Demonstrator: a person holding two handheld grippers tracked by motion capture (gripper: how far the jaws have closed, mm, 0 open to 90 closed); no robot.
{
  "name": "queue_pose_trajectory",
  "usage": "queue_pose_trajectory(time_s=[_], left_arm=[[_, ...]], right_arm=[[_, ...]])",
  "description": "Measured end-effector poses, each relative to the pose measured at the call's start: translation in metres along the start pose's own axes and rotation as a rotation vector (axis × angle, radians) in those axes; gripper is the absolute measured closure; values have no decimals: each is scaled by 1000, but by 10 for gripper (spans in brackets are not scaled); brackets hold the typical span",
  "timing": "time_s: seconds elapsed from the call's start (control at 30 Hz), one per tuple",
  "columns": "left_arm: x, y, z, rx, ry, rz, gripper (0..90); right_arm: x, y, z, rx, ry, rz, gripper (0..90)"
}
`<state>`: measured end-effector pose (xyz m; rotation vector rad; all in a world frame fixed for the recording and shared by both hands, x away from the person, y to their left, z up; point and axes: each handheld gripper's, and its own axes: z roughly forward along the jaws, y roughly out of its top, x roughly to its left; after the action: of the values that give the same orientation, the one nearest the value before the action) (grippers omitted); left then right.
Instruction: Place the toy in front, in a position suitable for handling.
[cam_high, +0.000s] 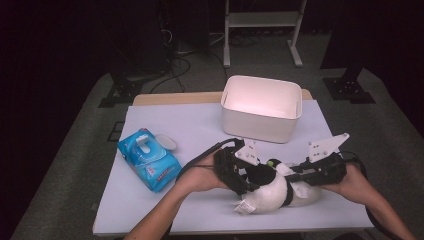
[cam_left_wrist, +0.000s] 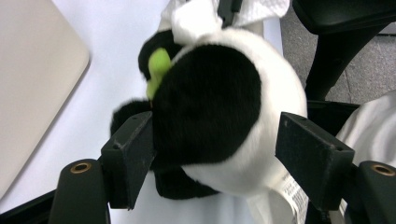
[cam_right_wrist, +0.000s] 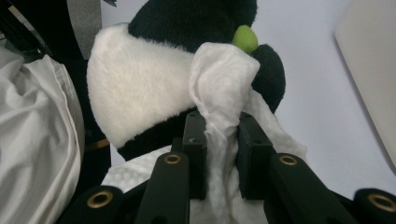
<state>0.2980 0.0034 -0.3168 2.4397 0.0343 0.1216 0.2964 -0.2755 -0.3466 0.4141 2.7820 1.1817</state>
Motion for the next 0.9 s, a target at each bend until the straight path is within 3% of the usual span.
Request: queue_pose_trajectory(time_s=[0.33,0.57,0.9], left_arm=[[4,-6,18,13,11,-12,275],[4,-7,25,3,3,-7,280],[8,0,32,11,2,5,282]], right_arm=[[4,2,1,3,-10,-6,753],[5,14,2,37,-7,-38,753],[5,41,9,29,3,-88,753]])
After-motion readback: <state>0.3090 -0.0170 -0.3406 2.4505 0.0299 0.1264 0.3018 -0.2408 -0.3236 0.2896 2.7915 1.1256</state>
